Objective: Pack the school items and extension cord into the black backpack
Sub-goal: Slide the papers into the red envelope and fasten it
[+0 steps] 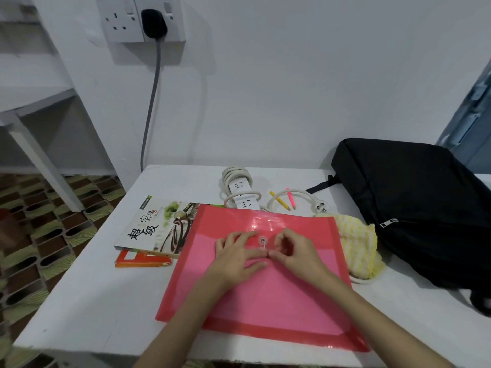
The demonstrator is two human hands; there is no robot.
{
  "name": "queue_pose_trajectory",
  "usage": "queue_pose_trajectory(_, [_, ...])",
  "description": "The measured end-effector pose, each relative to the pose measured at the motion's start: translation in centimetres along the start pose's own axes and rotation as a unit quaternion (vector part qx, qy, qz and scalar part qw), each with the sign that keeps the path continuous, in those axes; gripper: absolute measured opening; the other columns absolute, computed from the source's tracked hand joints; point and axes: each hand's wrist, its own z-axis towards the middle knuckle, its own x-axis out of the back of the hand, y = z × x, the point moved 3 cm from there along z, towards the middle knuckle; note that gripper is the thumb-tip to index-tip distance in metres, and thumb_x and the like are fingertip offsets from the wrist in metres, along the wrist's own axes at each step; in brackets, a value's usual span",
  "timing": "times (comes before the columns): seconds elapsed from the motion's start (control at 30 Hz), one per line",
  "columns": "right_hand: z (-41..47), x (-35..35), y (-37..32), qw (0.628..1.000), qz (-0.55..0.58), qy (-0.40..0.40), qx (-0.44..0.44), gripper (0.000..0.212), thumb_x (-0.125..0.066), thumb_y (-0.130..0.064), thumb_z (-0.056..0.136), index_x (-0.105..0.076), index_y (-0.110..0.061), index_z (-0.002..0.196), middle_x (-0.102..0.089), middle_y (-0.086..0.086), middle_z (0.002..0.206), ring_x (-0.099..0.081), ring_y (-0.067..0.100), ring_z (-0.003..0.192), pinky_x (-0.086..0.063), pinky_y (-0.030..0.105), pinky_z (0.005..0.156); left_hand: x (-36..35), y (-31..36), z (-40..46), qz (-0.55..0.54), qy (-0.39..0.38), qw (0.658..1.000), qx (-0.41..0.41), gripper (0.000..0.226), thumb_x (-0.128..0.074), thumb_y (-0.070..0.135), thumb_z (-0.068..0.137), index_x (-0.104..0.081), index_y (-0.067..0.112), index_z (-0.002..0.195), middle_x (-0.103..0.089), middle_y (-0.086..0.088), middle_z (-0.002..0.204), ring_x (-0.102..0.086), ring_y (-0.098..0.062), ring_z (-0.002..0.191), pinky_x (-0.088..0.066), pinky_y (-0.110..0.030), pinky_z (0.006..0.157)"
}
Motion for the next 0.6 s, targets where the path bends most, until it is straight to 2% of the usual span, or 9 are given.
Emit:
queue_pose_trajectory(0.1, [0.4,0.8,0.2,0.999,0.038,0.031,-0.016,0.029,-0.067,0.000,0.078,-0.050,-0.023,0.072,-0.053,-0.010,0.065,-0.050,-0.004,0.057,-0.038,0.010,0.058,-0.4,0.4,-0.6,0.034,-0.008,0.999,-0.016,0.072,-0.007,0.077,0.068,-0.038,0.057,0.130,-0.016,0.012,0.153,-0.009,-0.021,0.139,-0.010,-0.036,0.101])
queue_pose_trajectory(0.2, [0.6,1.0,0.3,0.997,0.052,0.055,-0.032,0.028,-0.063,0.001,0.081,-0.051,-0.022,0.073,-0.054,-0.010,0.068,-0.049,-0.001,0.057,-0.039,0.009,0.059,-0.4,0.4,-0.8,0.028,-0.001,0.999,-0.028,0.078,-0.001,0.075,0.065,-0.039,0.056,0.129,-0.015,0.011,0.154,-0.006,-0.021,0.141,-0.008,-0.034,0.099])
queue_pose_trajectory(0.3, [0.9,0.9,0.4,0.997,0.040,0.055,-0.037,0.020,-0.061,0.000,0.083,-0.054,-0.018,0.076,-0.054,-0.010,0.069,-0.047,0.003,0.059,-0.039,0.009,0.059,0.2,0.1,-1.0,0.024,0.039,0.998,-0.045,0.071,-0.008,0.072,0.070,-0.055,0.051,0.118,-0.029,0.011,0.149,-0.019,-0.016,0.140,-0.014,-0.033,0.088])
queue_pose_trajectory(0.37, [1.1,0.7,0.6,0.998,0.025,0.045,-0.042,0.011,-0.061,-0.001,0.083,-0.058,-0.012,0.083,-0.055,-0.008,0.070,-0.047,0.003,0.059,-0.039,0.008,0.059,0.4,0.0,-1.1,0.020,0.088,0.994,-0.057,0.060,-0.020,0.067,0.076,-0.067,0.045,0.104,-0.048,0.008,0.135,-0.040,-0.015,0.129,-0.017,-0.033,0.079])
queue_pose_trajectory(0.43, [1.2,0.6,0.7,0.998,0.013,0.043,-0.045,0.009,-0.061,-0.002,0.083,-0.060,-0.010,0.086,-0.055,-0.009,0.070,-0.047,0.003,0.059,-0.039,0.008,0.059,0.5,-0.1,-1.2,-0.001,0.120,0.991,-0.058,0.051,-0.030,0.063,0.077,-0.072,0.039,0.092,-0.059,0.009,0.120,-0.053,-0.012,0.115,-0.019,-0.034,0.076])
queue_pose_trajectory(0.5, [1.2,0.8,0.9,0.997,0.011,0.052,-0.048,0.009,-0.061,-0.003,0.083,-0.060,-0.012,0.086,-0.055,-0.010,0.070,-0.046,0.002,0.059,-0.038,0.008,0.059,0.5,-0.2,-1.3,-0.017,0.151,0.987,-0.057,0.042,-0.038,0.058,0.076,-0.073,0.036,0.080,-0.064,0.012,0.107,-0.058,-0.005,0.102,-0.024,-0.034,0.074])
queue_pose_trajectory(0.6, [0.9,0.7,0.8,0.997,-0.011,0.068,-0.034,0.011,-0.067,-0.011,0.080,-0.058,-0.016,0.084,-0.054,-0.008,0.073,-0.045,0.002,0.061,-0.036,0.016,0.062,0.1,-1.1,-1.2,-0.079,0.207,0.974,-0.050,0.031,-0.049,0.050,0.074,-0.072,0.030,0.069,-0.066,0.011,0.090,-0.052,0.002,0.088,-0.035,-0.035,0.068])
